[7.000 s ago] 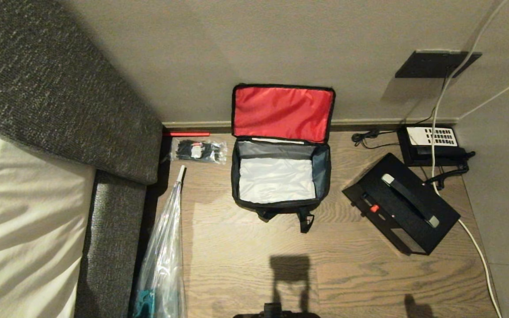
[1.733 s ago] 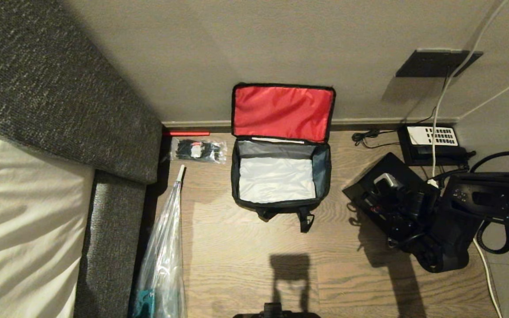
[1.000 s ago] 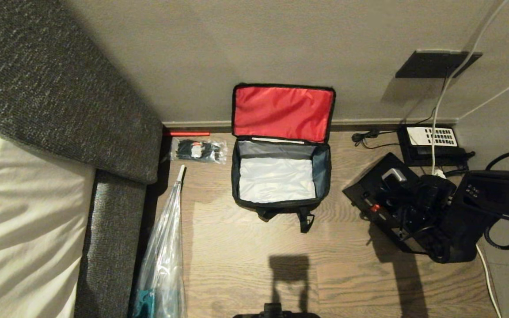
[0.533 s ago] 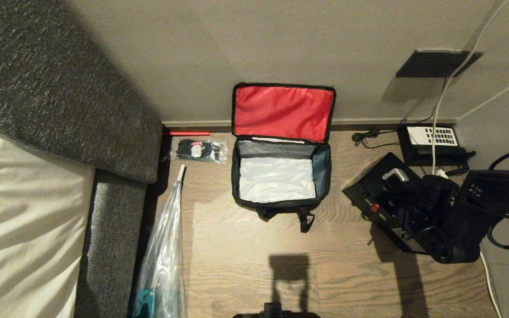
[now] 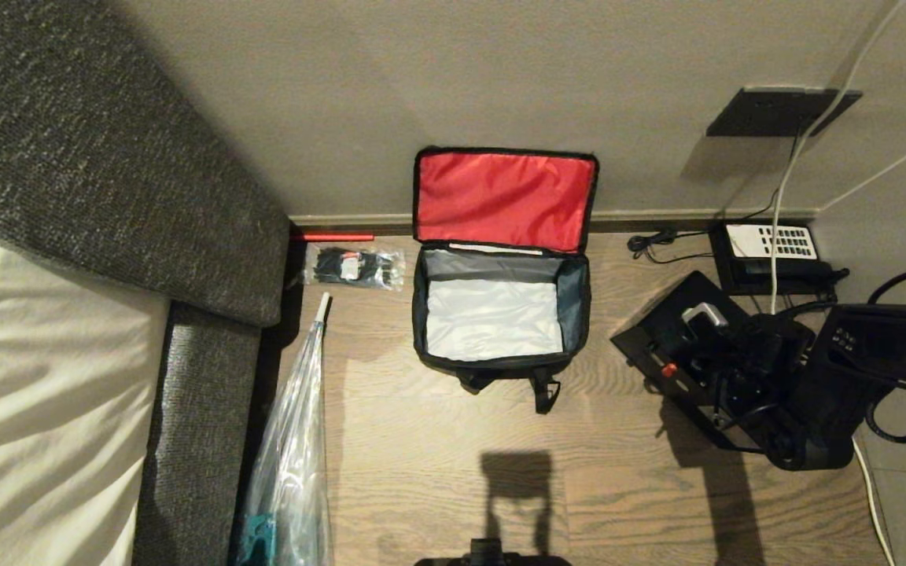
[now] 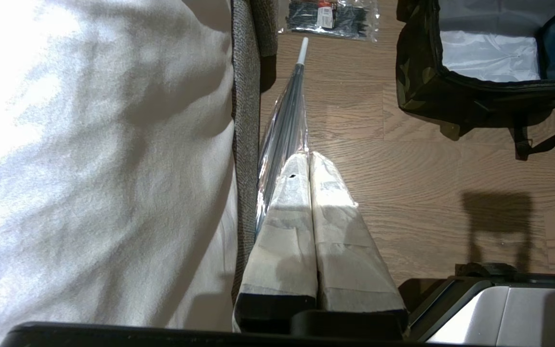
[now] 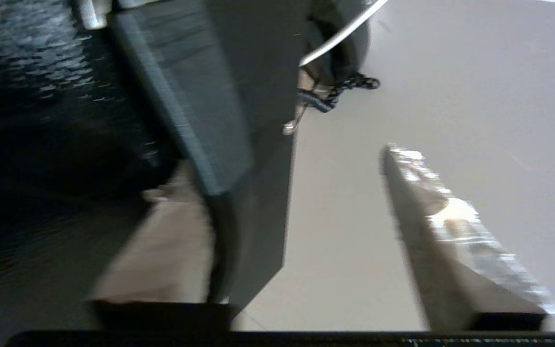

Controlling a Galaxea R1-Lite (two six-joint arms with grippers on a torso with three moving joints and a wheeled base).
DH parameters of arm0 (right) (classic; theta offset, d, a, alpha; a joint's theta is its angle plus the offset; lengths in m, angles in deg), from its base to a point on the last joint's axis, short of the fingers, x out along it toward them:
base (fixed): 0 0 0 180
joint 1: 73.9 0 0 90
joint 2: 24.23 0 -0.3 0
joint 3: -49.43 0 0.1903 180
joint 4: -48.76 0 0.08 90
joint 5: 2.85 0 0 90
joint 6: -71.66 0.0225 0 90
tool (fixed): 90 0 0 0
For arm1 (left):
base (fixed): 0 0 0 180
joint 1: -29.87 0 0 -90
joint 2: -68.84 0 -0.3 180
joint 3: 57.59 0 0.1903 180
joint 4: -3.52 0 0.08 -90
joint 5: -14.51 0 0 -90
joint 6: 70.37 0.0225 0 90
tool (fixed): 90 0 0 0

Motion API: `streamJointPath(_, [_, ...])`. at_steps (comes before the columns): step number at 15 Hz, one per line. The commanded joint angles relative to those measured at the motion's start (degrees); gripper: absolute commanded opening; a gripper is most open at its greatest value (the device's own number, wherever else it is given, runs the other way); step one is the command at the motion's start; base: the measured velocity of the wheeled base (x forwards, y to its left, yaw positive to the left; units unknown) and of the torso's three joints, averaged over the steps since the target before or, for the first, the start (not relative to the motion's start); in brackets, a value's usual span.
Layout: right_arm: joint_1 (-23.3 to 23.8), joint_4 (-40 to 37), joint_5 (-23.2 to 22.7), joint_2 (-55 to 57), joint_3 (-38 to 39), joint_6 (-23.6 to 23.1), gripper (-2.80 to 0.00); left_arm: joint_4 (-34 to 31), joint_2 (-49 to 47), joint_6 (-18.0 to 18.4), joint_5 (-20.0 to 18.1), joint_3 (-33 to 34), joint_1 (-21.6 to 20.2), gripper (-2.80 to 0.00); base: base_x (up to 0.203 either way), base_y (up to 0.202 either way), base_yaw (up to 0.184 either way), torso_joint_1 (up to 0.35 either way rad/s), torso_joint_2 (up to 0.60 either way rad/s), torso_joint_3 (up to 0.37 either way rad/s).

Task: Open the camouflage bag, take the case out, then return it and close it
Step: Grip the handle again, then place the black box back

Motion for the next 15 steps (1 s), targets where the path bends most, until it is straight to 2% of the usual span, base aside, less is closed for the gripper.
streamJointPath(1, [-0.02,0.78,0.39,-0.15,0.07,-0.37,-2.8,0.01,0.11,-0.02,0.05,0.09,-0.01,-2.8,0.0,0.0,0.0,0.0,0.0,0.0])
streamJointPath(9, [-0.73,0.78,0.39,-0.82,2.38,-0.28,-2.8,0.01,0.11,-0.02,0.04,0.09,0.0,-2.8,0.0,0.0,0.0,0.0,0.0,0.0])
streamJointPath(15, [-3.17,0.78,0.26,-7.26,8.65,1.71,-2.8,0.01,0.11,-0.02,0.04,0.09,0.0,-2.8,0.0,0.0,0.0,0.0,0.0,0.0])
